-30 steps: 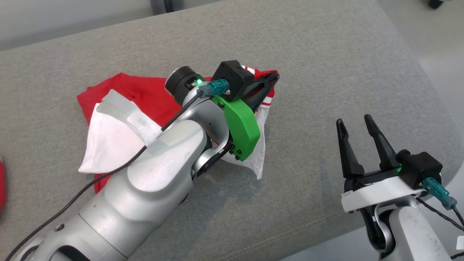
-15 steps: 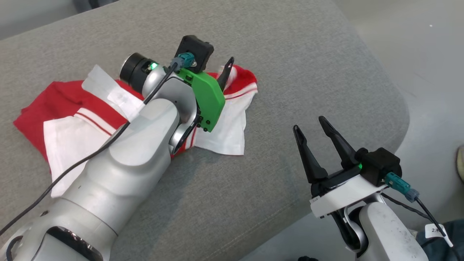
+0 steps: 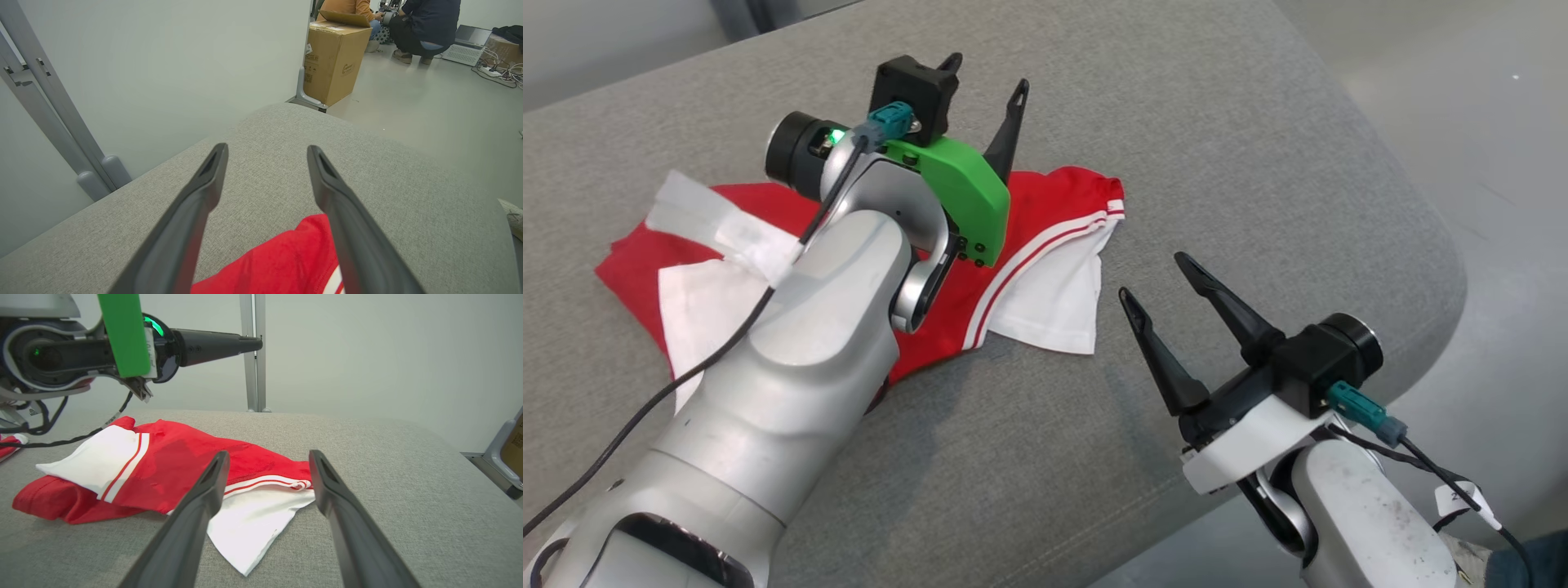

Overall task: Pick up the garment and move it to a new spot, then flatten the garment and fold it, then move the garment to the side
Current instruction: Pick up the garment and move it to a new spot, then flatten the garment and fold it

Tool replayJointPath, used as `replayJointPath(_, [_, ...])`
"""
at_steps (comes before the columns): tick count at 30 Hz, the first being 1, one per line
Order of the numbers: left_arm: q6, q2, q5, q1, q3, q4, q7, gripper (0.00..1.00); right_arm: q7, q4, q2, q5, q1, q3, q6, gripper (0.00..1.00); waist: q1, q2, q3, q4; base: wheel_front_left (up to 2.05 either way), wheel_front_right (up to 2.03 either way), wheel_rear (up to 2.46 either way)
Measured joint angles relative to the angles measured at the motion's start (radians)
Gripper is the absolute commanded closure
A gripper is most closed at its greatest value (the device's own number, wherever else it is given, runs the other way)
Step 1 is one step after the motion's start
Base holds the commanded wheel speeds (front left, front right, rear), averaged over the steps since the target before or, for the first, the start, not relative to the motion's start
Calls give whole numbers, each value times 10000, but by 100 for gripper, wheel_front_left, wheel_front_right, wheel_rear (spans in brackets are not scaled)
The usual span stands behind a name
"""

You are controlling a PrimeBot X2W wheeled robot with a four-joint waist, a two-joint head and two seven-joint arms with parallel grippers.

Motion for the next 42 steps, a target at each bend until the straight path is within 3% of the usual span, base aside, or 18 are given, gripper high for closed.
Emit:
replayJointPath(4, [169, 234, 2, 300, 474, -10, -571, 0, 0, 360, -180, -100, -261, 650, 10, 0, 0, 0, -197, 519, 0, 0, 0])
replayJointPath(12, [249, 803, 13, 2361, 1057, -2, -1440, 0, 0, 1287, -495, -36, -826, 1916, 10, 0, 0, 0, -624, 1570, 0, 0, 0])
replayJointPath(22, [249, 1310, 274, 4299, 2625, 0, -1770, 0, 86, 2500, -777, 25, -1694, 2479, 10, 0, 0, 0, -1009, 2950, 0, 0, 0])
replayJointPath(29, [249, 1275, 662, 5157, 3218, -616, -1772, 0, 238, 3122, -794, 86, -2289, 2715, 10, 0, 0, 0, -1109, 3919, 0, 0, 0])
replayJointPath(42, [249, 663, 1279, 5895, 3530, -2268, -1776, 0, 546, 4197, -897, 105, -3099, 2828, 12, 0, -1, 0, -1012, 5560, 0, 0, 0])
